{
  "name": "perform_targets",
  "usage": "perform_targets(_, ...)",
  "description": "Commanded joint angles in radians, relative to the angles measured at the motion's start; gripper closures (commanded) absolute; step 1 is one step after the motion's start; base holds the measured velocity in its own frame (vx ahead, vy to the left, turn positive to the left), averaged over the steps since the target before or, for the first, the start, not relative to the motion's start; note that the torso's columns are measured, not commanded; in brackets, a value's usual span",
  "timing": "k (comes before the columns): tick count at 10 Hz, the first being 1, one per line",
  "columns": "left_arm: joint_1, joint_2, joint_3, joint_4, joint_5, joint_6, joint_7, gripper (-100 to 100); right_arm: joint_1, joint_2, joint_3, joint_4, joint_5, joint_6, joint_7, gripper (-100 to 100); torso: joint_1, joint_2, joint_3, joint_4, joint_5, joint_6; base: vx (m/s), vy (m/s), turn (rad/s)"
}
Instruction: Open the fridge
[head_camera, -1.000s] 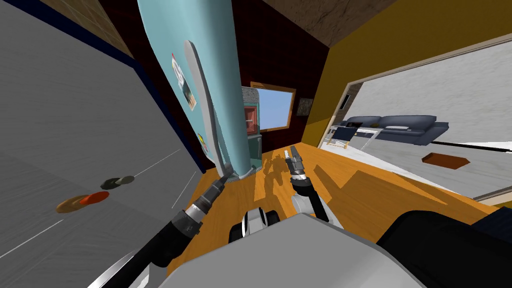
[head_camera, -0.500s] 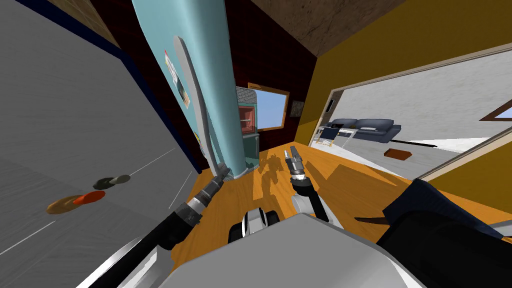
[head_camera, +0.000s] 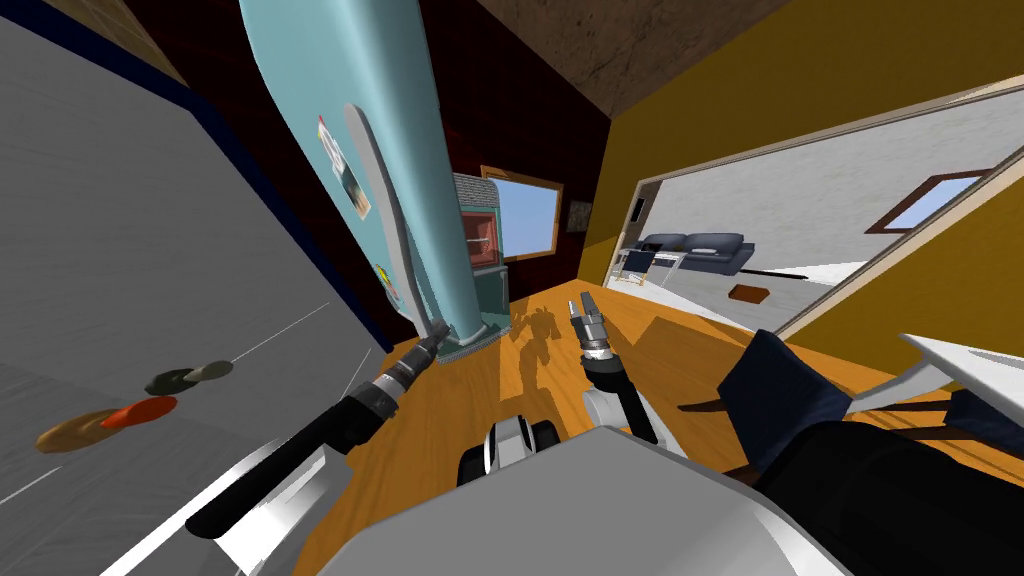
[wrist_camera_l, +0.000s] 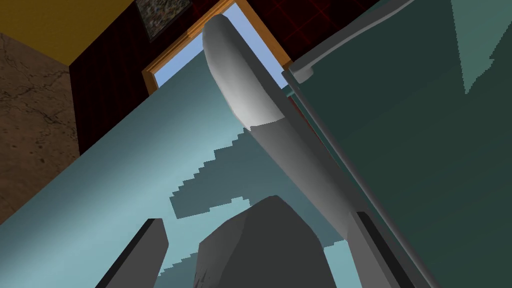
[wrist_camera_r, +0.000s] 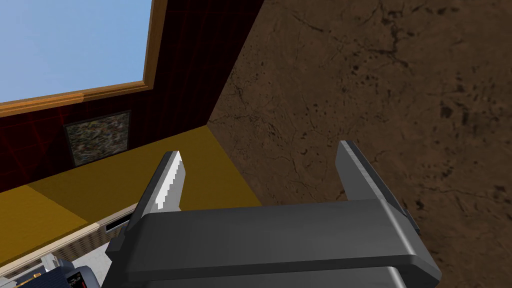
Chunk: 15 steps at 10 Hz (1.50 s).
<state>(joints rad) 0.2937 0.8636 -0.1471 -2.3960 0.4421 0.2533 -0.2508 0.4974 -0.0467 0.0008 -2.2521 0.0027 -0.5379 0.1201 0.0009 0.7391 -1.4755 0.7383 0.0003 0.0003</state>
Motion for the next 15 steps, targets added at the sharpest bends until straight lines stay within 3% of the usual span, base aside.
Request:
perform_targets(1,-0.071,0.014,0.031,0.071,0.029,0.017,0.023,-100,0.0,0.0,0.0,0.0,0.0,0.0,0.0,0,0.0,-0.001,0.0,0.0,0.0,-0.001,-0.109,-0.031,-0.175)
perform_targets(2,-0.098,0.027,0.057,0.098,0.053,0.031,0.041,-100,0.0,0.0,0.0,0.0,0.0,0.0,0.0,0,-0.002,-0.001,0.0,0.0,-0.001,0.0,-0.169,-0.039,-0.256)
perform_targets(3,-0.115,0.027,0.057,0.112,0.053,0.031,0.041,-100,0.0,0.0,0.0,0.0,0.0,0.0,0.0,0,-0.002,0.002,0.001,0.0,-0.001,0.0,-0.13,-0.02,-0.111)
perform_targets(4,-0.155,0.041,0.083,0.147,0.076,0.045,0.059,-100,0.0,0.0,0.0,0.0,0.0,0.0,0.0,0,0.0,0.0,0.0,0.0,0.0,-0.001,-0.129,-0.03,-0.185)
perform_targets(5,-0.159,0.041,0.083,0.152,0.076,0.045,0.059,-100,0.0,0.0,0.0,0.0,0.0,0.0,0.0,0,-0.001,0.0,-0.001,0.004,-0.002,0.0,-0.1,-0.032,-0.098)
perform_targets(6,-0.2,0.054,0.109,0.193,0.099,0.059,0.077,-100,0.0,0.0,0.0,0.0,0.0,0.0,0.0,0,0.0,0.0,-0.001,0.004,-0.003,-0.002,-0.119,-0.04,-0.164)
perform_targets(7,-0.203,0.054,0.109,0.193,0.099,0.059,0.077,-100,0.0,0.0,0.0,0.0,0.0,0.0,0.0,0,-0.001,0.001,0.0,0.007,-0.004,-0.001,-0.096,-0.032,-0.089)
perform_targets(8,-0.229,0.068,0.136,0.234,0.122,0.073,0.094,-100,0.0,0.0,0.0,0.0,0.0,0.0,0.0,0,-0.002,0.003,0.001,0.009,-0.005,-0.002,-0.111,-0.043,-0.186)
perform_targets(12,-0.248,0.068,0.136,0.234,0.122,0.073,0.094,-100,0.001,0.0,0.0,0.0,0.0,0.0,0.0,0,-0.003,0.006,0.002,0.015,-0.009,-0.002,-0.032,-0.011,-0.012)
perform_targets(13,-0.239,0.071,0.109,0.248,0.136,0.088,0.101,-100,0.0,0.0,0.0,0.0,0.0,0.0,0.0,0,-0.003,0.005,0.001,0.016,-0.01,-0.002,0.006,-0.003,-0.012)
perform_targets(14,-0.239,0.07,0.105,0.251,0.136,0.092,0.101,0,0.001,0.0,0.0,0.0,0.0,0.0,0.0,0,-0.003,0.006,0.003,0.01,-0.006,-0.002,0.006,0.001,0.001)
perform_targets(15,-0.237,0.07,0.104,0.254,0.136,0.094,0.102,0,0.0,0.0,0.0,0.0,0.0,0.0,0.0,0,-0.003,0.006,0.003,0.006,-0.004,-0.001,0.005,0.003,0.003)
